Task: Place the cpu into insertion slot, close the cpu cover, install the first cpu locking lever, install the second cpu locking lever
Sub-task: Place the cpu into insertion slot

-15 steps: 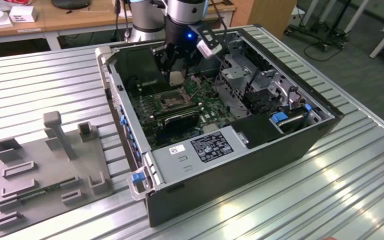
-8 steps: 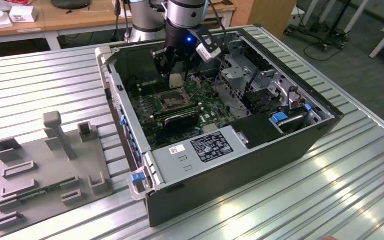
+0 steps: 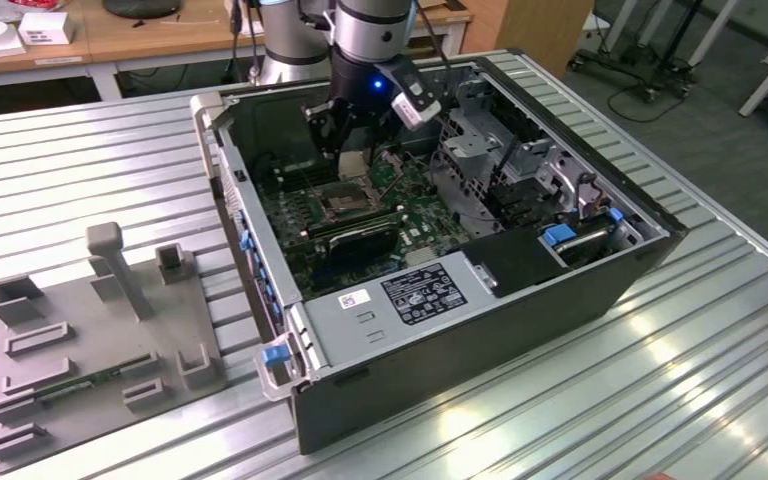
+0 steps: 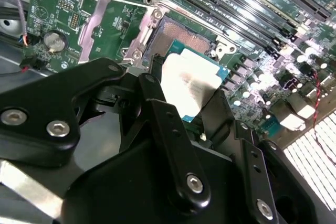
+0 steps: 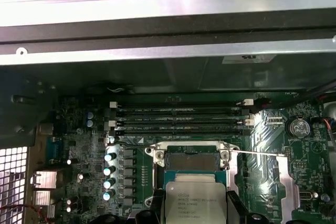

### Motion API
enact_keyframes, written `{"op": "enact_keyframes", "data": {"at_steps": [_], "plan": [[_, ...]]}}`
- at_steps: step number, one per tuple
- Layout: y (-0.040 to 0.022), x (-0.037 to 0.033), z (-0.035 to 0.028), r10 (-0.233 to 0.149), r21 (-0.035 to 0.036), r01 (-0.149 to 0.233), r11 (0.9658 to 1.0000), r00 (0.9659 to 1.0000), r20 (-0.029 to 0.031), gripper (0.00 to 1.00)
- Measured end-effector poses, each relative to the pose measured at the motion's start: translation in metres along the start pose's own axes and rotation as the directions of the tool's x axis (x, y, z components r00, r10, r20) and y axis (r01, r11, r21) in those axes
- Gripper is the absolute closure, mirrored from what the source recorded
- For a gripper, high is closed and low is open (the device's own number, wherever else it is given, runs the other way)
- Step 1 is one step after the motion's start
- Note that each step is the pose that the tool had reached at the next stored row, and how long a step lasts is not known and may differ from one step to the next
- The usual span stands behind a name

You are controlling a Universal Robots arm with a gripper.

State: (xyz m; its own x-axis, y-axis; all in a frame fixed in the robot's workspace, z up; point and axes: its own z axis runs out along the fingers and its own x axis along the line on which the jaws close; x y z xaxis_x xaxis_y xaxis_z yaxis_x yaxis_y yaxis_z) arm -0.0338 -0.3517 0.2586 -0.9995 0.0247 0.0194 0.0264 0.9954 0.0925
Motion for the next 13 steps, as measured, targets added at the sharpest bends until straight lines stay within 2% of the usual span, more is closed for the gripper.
{"op": "enact_keyframes", "data": {"at_steps": [7, 13], "plan": [[-0.001, -0.0002, 0.011, 0.0, -0.0002, 0.0, 1.0, 1.0, 0.0001, 0.46], [-0.0012, -0.0003, 0.0131, 0.0, -0.0004, 0.0, 1.0, 1.0, 0.0002, 0.46]]}}
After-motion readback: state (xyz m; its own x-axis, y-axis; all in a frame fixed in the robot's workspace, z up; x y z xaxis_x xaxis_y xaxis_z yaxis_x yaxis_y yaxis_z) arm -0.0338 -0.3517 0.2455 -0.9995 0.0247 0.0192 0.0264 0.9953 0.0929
